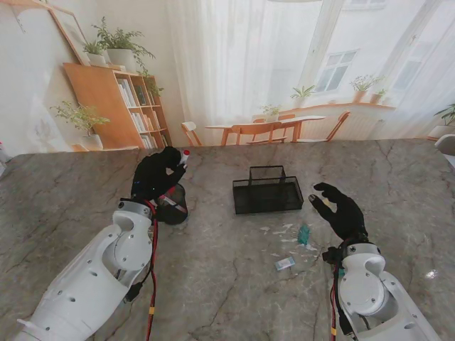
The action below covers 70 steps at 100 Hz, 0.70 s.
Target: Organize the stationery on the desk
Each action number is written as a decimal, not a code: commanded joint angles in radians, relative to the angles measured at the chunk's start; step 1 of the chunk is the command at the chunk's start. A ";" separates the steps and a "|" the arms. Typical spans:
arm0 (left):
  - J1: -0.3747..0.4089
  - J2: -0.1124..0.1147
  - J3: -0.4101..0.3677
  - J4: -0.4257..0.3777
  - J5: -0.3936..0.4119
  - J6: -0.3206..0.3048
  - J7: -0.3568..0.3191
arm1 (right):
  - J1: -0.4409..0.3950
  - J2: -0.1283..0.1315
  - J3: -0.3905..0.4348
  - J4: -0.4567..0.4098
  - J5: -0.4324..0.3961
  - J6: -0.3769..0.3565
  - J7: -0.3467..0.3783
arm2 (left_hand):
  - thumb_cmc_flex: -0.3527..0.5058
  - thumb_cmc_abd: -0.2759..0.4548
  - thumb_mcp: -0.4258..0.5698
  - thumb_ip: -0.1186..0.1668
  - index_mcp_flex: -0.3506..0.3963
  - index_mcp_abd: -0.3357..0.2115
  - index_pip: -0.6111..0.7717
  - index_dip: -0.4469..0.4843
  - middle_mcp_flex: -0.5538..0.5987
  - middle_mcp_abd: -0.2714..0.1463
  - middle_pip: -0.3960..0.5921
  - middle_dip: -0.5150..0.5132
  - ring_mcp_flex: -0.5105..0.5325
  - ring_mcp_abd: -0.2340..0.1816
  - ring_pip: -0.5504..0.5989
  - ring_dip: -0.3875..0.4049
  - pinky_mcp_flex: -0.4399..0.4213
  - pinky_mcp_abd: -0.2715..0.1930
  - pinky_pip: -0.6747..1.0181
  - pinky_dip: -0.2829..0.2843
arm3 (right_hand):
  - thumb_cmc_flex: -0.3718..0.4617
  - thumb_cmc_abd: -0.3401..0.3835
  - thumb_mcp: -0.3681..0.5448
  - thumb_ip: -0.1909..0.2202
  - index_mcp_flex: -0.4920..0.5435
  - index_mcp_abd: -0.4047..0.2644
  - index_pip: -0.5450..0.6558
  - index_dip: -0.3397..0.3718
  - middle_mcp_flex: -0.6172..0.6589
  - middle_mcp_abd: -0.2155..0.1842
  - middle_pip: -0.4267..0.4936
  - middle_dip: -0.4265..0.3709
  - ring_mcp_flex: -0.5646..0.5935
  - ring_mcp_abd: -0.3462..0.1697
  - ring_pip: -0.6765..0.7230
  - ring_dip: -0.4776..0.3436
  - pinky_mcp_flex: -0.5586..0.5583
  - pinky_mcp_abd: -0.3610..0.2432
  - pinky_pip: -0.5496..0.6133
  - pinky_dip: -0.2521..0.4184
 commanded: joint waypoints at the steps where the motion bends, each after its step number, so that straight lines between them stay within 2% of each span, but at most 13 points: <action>1: -0.015 -0.006 0.004 0.026 -0.004 0.007 -0.005 | 0.002 -0.001 -0.002 0.003 0.001 -0.001 0.017 | 0.087 0.021 0.052 0.105 -0.017 -0.036 0.139 0.015 -0.027 -0.146 -0.017 -0.008 -0.019 -0.023 -0.012 -0.004 0.001 -0.052 -0.021 0.016 | 0.001 0.022 -0.031 0.006 0.004 -0.002 0.006 0.018 0.008 0.004 0.007 0.013 0.013 0.004 0.002 0.011 -0.002 0.012 0.017 0.002; 47: -0.064 -0.007 0.046 0.120 -0.017 0.030 -0.030 | 0.014 0.002 -0.009 0.014 0.005 -0.001 0.031 | 0.124 0.033 0.000 0.068 -0.035 -0.038 0.134 -0.017 -0.053 -0.139 -0.028 -0.006 -0.049 -0.030 -0.027 -0.013 -0.025 -0.066 -0.041 0.008 | 0.001 0.022 -0.031 0.006 0.006 0.000 0.006 0.019 0.008 0.002 0.007 0.013 0.013 0.005 0.002 0.011 -0.003 0.014 0.017 0.002; 54: -0.068 -0.008 0.048 0.127 -0.022 0.030 -0.033 | 0.014 0.002 -0.010 0.015 0.006 -0.001 0.033 | 0.145 0.038 -0.023 0.056 -0.039 -0.033 0.132 -0.021 -0.059 -0.131 -0.034 0.002 -0.059 -0.026 -0.029 -0.010 -0.034 -0.066 -0.045 0.009 | 0.002 0.021 -0.031 0.006 0.006 -0.002 0.006 0.019 0.009 0.002 0.007 0.013 0.014 0.004 0.003 0.012 -0.003 0.014 0.017 0.002; 70: -0.068 -0.005 0.048 0.128 -0.022 0.027 -0.043 | 0.018 0.002 -0.012 0.018 0.008 0.001 0.036 | 0.170 0.063 -0.062 0.049 -0.068 -0.024 0.124 -0.009 -0.085 -0.104 -0.044 0.029 -0.090 -0.005 -0.019 0.005 -0.064 -0.058 -0.041 0.019 | 0.002 0.022 -0.031 0.006 0.006 -0.002 0.006 0.018 0.010 0.003 0.008 0.014 0.012 0.006 0.002 0.011 -0.002 0.014 0.017 0.002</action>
